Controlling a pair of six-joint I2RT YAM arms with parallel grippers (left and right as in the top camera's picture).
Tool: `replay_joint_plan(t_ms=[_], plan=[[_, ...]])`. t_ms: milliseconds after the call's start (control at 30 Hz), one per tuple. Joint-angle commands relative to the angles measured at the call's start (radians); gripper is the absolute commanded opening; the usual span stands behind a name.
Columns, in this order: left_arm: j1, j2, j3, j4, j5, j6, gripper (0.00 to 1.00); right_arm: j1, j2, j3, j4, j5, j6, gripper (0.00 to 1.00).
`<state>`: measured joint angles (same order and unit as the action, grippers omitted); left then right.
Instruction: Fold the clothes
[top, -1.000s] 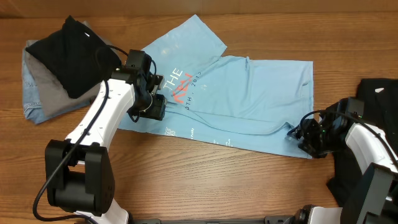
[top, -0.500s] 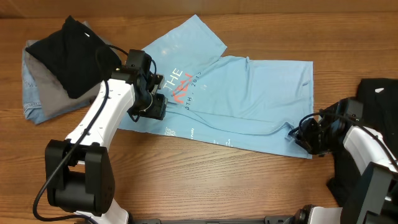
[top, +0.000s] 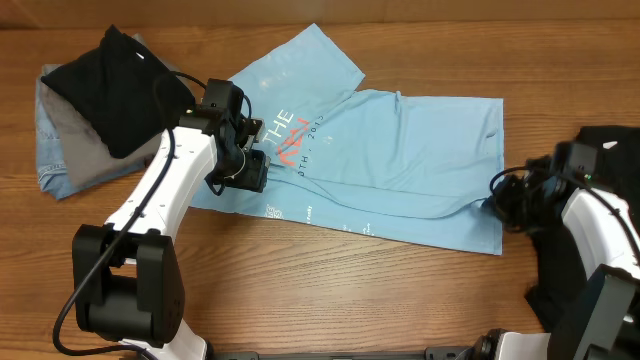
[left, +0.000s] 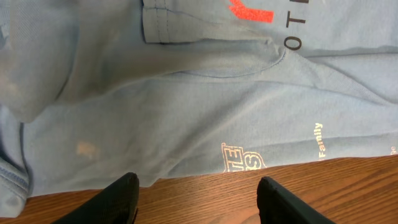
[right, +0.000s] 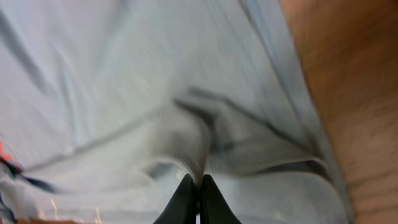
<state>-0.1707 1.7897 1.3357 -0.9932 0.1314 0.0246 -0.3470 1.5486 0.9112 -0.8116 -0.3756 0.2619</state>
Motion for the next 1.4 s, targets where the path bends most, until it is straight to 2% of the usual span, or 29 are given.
replay_joint_plan(t_ms=[0,67,100,167,200,333,367,500,600,667,833,933,967,1033,1233,1300,1367], plan=[[-0.007,0.01,0.01,0.008,0.006,-0.002,0.65,-0.002,-0.001,0.071,0.033,0.086,0.0,0.04],[-0.007,0.01,0.01,0.007,0.005,-0.002,0.65,-0.002,-0.001,0.071,0.062,0.095,0.0,0.05],[-0.007,0.01,0.01,0.007,0.0,-0.002,0.65,-0.002,-0.001,0.071,0.074,0.095,0.0,0.12],[-0.007,0.01,0.01,0.007,-0.004,-0.003,0.65,-0.002,-0.001,0.071,0.089,0.12,0.0,0.3],[-0.007,0.01,0.01,0.006,-0.004,-0.003,0.66,-0.002,-0.001,0.071,0.089,0.152,0.0,0.43],[-0.007,0.01,0.01,0.006,-0.008,-0.003,0.68,-0.002,-0.001,0.071,0.091,0.173,0.001,0.42],[-0.007,0.01,0.01,0.006,-0.009,-0.002,0.68,-0.002,-0.001,0.071,0.087,0.146,0.001,0.39],[-0.007,0.01,0.01,0.002,-0.008,-0.002,0.68,-0.001,-0.001,0.071,0.005,0.028,-0.001,0.39],[-0.007,0.01,0.01,0.001,-0.008,-0.002,0.69,0.01,0.0,0.059,-0.037,0.029,-0.009,0.5],[-0.007,0.01,0.01,0.003,-0.008,-0.002,0.7,0.025,0.002,0.04,-0.01,0.063,-0.008,0.52],[-0.007,0.01,0.01,0.004,-0.008,-0.003,0.7,0.094,0.019,-0.03,0.105,0.069,0.0,0.5],[-0.007,0.01,0.01,0.003,-0.008,-0.003,0.7,0.16,0.041,-0.052,0.148,0.077,0.011,0.36],[-0.007,0.01,0.01,0.003,-0.008,-0.003,0.7,0.171,0.047,-0.054,0.154,0.093,0.04,0.35],[-0.007,0.01,0.01,0.003,-0.008,-0.003,0.7,0.185,0.063,-0.054,0.158,0.127,0.105,0.23],[-0.007,0.01,0.01,0.003,-0.008,-0.003,0.7,0.185,0.158,-0.055,0.2,0.18,0.185,0.14],[-0.007,0.01,0.01,0.002,-0.008,-0.003,0.71,0.172,0.181,-0.054,0.211,0.232,0.226,0.04],[-0.007,0.01,0.01,-0.002,-0.008,-0.003,0.72,0.14,0.175,-0.045,0.24,0.235,0.225,0.04]])
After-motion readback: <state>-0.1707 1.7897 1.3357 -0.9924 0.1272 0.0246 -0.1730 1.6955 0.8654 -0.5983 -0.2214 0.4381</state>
